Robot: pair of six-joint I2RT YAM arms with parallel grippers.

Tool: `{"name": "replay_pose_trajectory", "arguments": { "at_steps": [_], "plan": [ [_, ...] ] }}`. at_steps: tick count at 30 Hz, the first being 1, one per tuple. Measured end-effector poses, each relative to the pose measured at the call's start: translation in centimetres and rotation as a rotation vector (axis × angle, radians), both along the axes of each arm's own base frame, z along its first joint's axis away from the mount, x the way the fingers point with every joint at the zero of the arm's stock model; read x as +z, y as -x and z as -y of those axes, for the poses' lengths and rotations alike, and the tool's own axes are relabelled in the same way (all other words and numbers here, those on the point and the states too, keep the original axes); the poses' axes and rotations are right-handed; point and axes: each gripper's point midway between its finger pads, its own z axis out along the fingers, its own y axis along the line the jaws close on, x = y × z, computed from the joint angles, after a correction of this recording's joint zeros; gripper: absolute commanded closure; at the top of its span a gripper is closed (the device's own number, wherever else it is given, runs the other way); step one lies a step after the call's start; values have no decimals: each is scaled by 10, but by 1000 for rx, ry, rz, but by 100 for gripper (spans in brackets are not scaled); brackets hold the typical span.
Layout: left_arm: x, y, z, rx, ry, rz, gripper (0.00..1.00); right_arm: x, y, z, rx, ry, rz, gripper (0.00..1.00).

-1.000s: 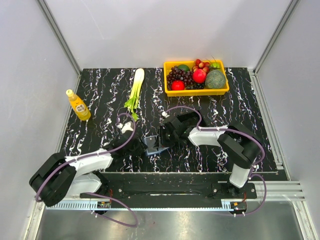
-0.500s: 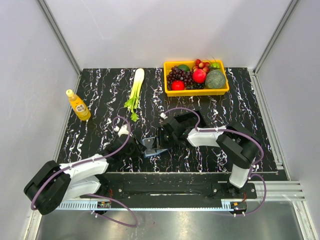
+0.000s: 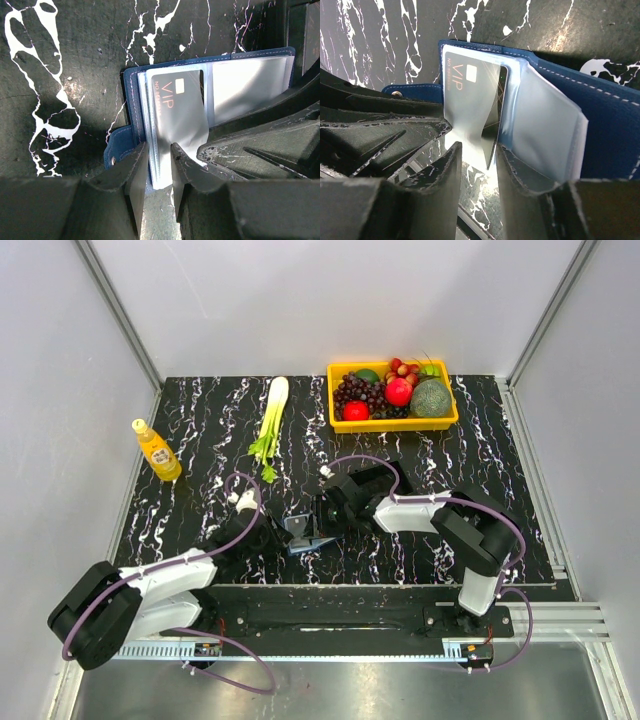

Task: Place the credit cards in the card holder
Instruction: Insert the credit card into the card holder, then close the card holder at the center of the board.

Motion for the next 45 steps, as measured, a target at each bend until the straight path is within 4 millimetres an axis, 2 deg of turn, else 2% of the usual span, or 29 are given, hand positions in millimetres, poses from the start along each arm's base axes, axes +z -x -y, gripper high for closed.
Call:
{"name": "replay_pose_trajectory", "arguments": {
  "at_steps": [2, 8, 15, 18, 22, 25, 30, 36, 39, 45],
  "plan": [
    [1, 0, 0, 1, 3, 3, 71, 0, 0, 0, 1, 1, 1, 52],
    [2, 0, 0, 2, 4, 5, 71, 8, -3, 12, -30, 59, 47, 46],
    [3, 4, -6, 9, -10, 0, 69, 52, -14, 28, -52, 93, 172, 46],
    [4, 8, -11, 11, -25, -5, 66, 67, -23, 42, -106, 133, 232, 46],
    [5, 13, -18, 4, -52, -5, 61, 72, -29, 59, -150, 180, 263, 46],
    [8, 17, -24, -1, -70, 0, 58, 68, -28, 64, -147, 190, 249, 46],
    [21, 19, -29, -9, -94, 12, 54, 59, -20, 53, -90, 154, 196, 45],
    [43, 13, -38, 32, -118, 55, 43, 39, -10, 35, -20, 112, 117, 44],
    [41, 14, -51, 74, -146, 39, 40, 36, -6, 28, 8, 81, 92, 44],
    [30, 15, -73, 165, -153, -5, 37, 49, -1, 12, 63, -9, 98, 44]
  ]
}}
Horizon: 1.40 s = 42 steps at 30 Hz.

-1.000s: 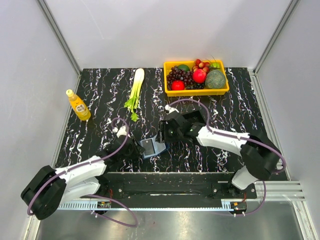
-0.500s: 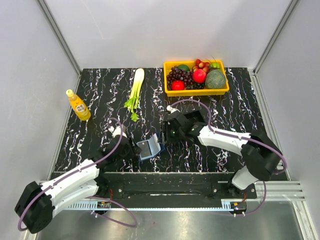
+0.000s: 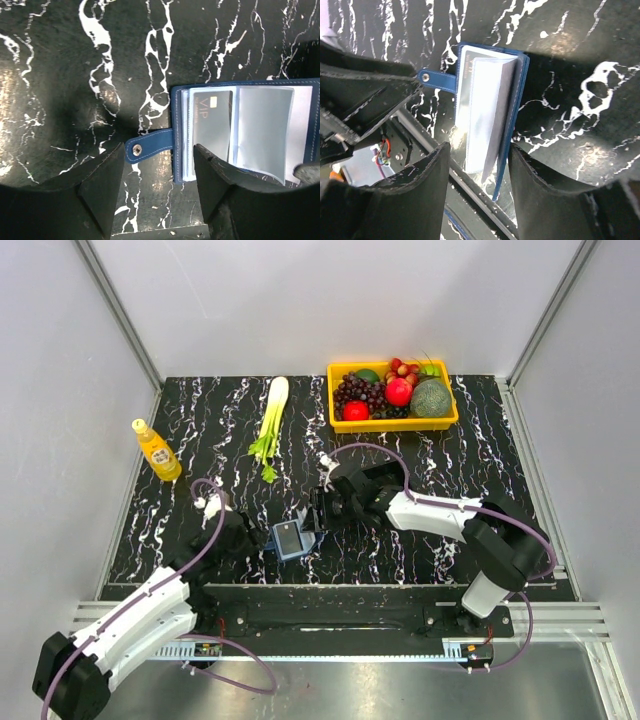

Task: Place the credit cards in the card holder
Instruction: Close the card holder at the center of the board.

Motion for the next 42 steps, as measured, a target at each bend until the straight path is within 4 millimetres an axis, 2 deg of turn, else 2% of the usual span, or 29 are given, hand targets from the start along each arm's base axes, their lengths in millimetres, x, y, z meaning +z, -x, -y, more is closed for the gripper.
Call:
{"name": "replay_pose_trajectory", "arguments": {
  "at_steps": [7, 13, 19, 26, 35, 42],
  "plan": [
    [-3, -1, -11, 48, 5, -13, 37, 7, 8, -13, 72, -45, -12, 45],
    [-4, -1, -12, 52, 14, -15, 36, 2, 16, -29, 119, -45, -22, 49],
    [-15, 4, -11, 44, 23, -44, 36, -9, 19, -39, 147, -34, -48, 46],
    [-13, 3, -10, 49, 36, -34, 37, -15, 24, -54, 187, -37, -72, 48],
    [-6, 0, -10, 54, 55, -1, 36, -18, 30, -59, 211, -39, -85, 42],
    [-5, -1, -11, 58, 56, 0, 36, -14, 36, -61, 229, -43, -91, 43]
  ]
}}
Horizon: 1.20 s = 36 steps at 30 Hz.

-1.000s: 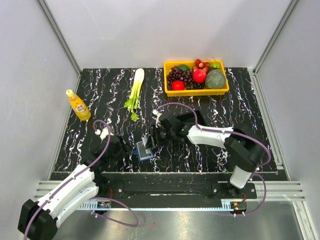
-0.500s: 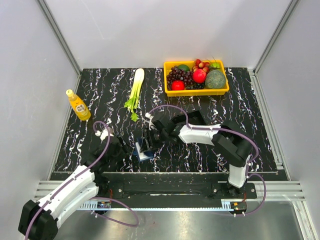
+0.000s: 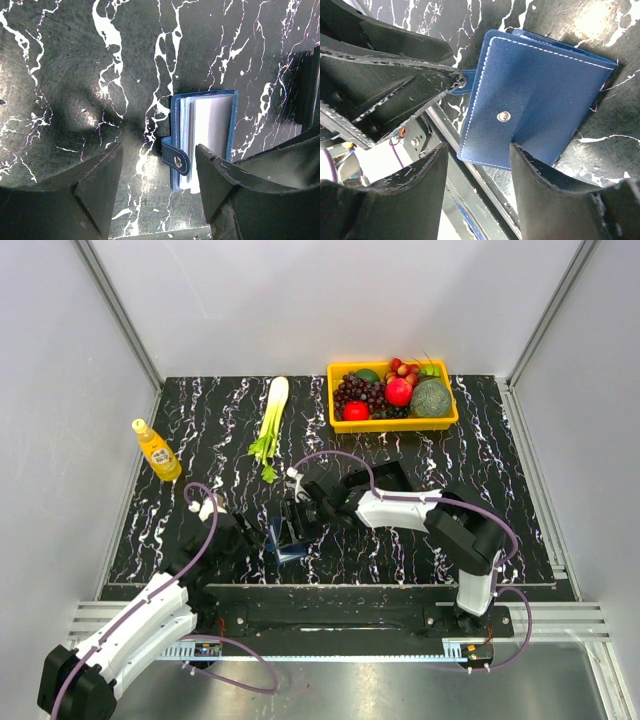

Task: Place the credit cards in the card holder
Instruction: Close the card holder at the center of the board.

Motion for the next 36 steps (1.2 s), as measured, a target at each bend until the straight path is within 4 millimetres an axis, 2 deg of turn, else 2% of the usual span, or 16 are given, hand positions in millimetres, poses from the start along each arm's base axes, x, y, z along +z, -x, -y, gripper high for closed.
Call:
{"name": "replay_pose_trajectory", "arguments": {
  "at_steps": [3, 9, 11, 14, 18, 26, 30, 33, 36],
  "plan": [
    [1, 0, 0, 0, 1, 2, 36, 7, -1, 0, -3, -12, 9, 49],
    [4, -1, 0, 2, 9, 17, 37, 44, -8, 2, -42, -62, 88, 85],
    [5, 0, 0, 2, 11, 20, 37, 56, -13, 3, -61, -79, 123, 87],
    [5, 0, -1, 3, 12, 19, 38, 60, -17, 9, -98, -79, 154, 100],
    [4, 1, -1, 6, 11, 13, 38, 45, -20, 23, -138, -19, 146, 100],
    [1, 2, 0, 3, 16, 10, 34, 5, -19, 27, -130, 63, 97, 100],
    [1, 0, 2, -2, 28, 20, 29, -6, -17, 27, -116, 90, 79, 100],
    [2, 0, 4, -9, 45, 34, 21, -11, -18, 24, -104, 101, 81, 100],
    [3, 0, 6, -18, 59, 46, 20, -15, -18, 21, -95, 107, 83, 100]
  ]
}}
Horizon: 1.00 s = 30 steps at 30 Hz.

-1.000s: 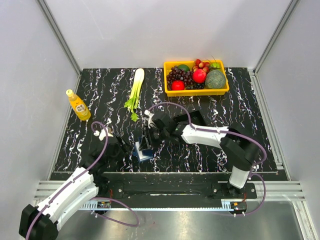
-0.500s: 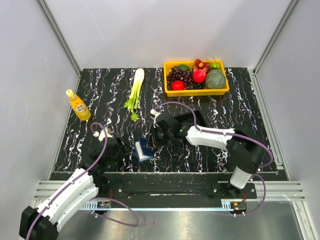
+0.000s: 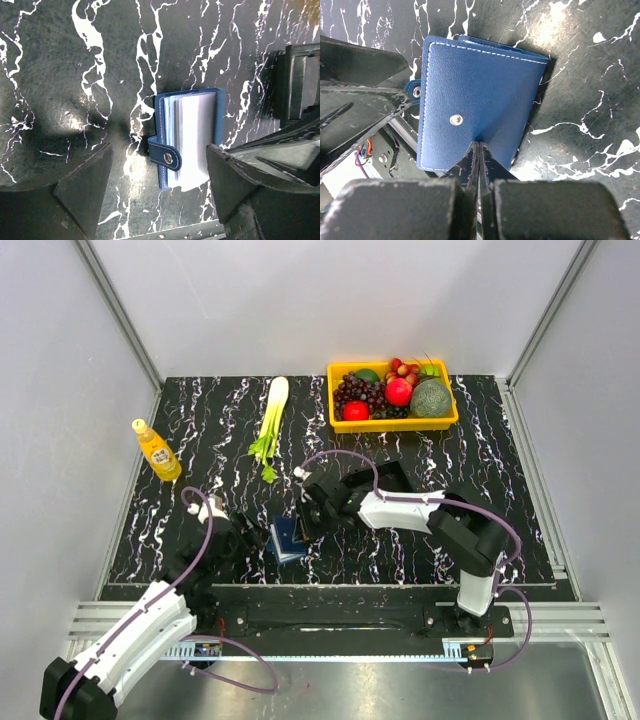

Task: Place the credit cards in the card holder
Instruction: Close the card holder at the center of the board.

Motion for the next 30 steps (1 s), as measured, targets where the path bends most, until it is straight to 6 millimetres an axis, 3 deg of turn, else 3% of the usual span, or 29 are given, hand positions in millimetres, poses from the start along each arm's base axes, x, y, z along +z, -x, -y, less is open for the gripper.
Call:
{"name": "replay_pose_trajectory", "arguments": {
  "at_steps": [11, 16, 24, 30],
  "plan": [
    [5, 0, 5, -21, 26, 17, 28, -19, 6, -7, 25, 44, -24, 100],
    [0, 2, 7, -45, 16, 0, 37, -20, 7, -8, 27, 47, -26, 100],
    [-14, 6, 12, -91, -14, -65, 61, -21, 5, -11, 27, 48, -29, 100],
    [-3, -2, 18, -106, 2, -36, 69, -21, 5, -11, 27, 48, -29, 100]
  ]
}}
